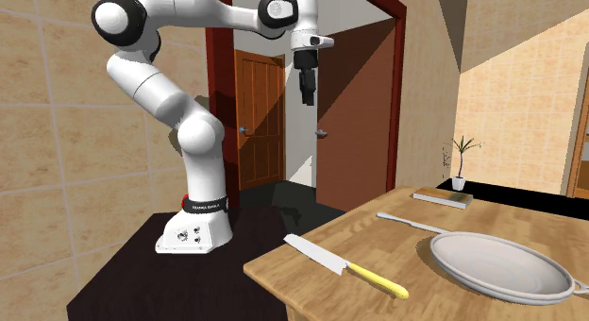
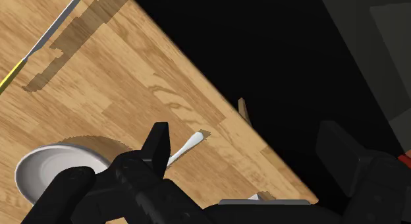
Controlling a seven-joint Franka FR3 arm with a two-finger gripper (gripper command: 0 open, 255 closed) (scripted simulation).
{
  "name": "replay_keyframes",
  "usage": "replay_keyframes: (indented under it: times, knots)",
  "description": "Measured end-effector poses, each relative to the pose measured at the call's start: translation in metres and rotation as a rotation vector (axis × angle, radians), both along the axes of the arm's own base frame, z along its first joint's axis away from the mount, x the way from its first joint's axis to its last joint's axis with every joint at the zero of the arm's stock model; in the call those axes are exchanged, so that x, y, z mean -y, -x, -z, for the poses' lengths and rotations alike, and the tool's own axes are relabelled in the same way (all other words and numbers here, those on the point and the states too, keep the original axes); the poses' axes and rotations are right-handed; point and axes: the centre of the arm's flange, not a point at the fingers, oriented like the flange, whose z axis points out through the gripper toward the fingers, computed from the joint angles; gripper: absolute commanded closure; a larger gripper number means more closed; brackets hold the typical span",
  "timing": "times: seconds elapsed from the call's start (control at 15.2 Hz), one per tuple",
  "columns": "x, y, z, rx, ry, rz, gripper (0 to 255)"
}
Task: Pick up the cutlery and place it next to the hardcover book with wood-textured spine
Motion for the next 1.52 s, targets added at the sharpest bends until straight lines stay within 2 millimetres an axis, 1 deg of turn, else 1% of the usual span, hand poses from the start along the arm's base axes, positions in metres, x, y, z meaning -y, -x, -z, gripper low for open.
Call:
replay_keyframes:
  times: [0.07,0.2,0.46,0.59,0.79,0.99,1.06,1.12,1.39,1.52]
  knots:
    - [0.000,0.000,0.000,0.000,0.000,0.000,0]
    - [0.009,-0.005,0.011,-0.006,0.001,0.030,0]
    - [0.039,-0.021,0.047,-0.022,0.006,0.125,0]
    - [0.054,-0.027,0.062,-0.030,0.009,0.175,0]
    - [0.082,-0.036,0.094,-0.043,0.013,0.250,0]
    - [0.109,-0.040,0.120,-0.055,0.016,0.326,0]
    - [0.118,-0.041,0.133,-0.060,0.017,0.350,0]
    - [0.124,-0.041,0.140,-0.064,0.019,0.375,0]
    - [0.163,-0.043,0.177,-0.080,0.024,0.475,0]
    - [0.179,-0.043,0.197,-0.089,0.026,0.526,0]
